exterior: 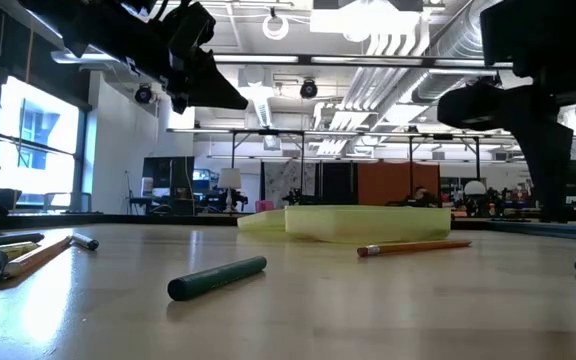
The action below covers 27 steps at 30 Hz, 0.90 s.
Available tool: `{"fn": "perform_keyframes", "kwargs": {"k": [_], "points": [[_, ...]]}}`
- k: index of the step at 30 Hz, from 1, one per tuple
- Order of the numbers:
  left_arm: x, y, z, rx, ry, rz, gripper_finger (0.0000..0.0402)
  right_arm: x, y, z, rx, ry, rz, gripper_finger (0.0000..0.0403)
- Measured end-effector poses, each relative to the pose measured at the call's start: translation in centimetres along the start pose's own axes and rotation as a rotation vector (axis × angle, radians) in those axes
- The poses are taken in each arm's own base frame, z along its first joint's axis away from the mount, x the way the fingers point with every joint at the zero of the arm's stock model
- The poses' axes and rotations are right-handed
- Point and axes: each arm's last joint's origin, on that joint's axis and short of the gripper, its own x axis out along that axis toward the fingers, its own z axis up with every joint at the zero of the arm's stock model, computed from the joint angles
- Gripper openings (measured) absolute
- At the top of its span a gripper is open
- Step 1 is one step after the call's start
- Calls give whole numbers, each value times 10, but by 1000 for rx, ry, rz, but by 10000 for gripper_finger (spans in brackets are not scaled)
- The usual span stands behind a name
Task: Pick & place school supplies into a supply box
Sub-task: Put the right green crayon into the supply box
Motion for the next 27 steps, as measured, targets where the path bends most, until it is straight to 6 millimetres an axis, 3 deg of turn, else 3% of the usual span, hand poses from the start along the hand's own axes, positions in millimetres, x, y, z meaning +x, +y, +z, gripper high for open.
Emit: {"fn": "perform_keyframes", "kwargs": {"k": [6,11,18,23,27], "points": [[0,0,0,-1,0,0,46,6,0,-3,-12,-15,9,99],[0,0,0,-1,0,0,46,30,0,-23,2,0,11,99],[0,0,0,-1,0,0,46,49,-2,-41,63,-53,-19,98],[0,0,0,-2,0,1,46,47,-7,-38,92,-63,31,86],[0,0,0,-2,-1,3,46,29,-14,-24,-19,-126,-12,34]]}}
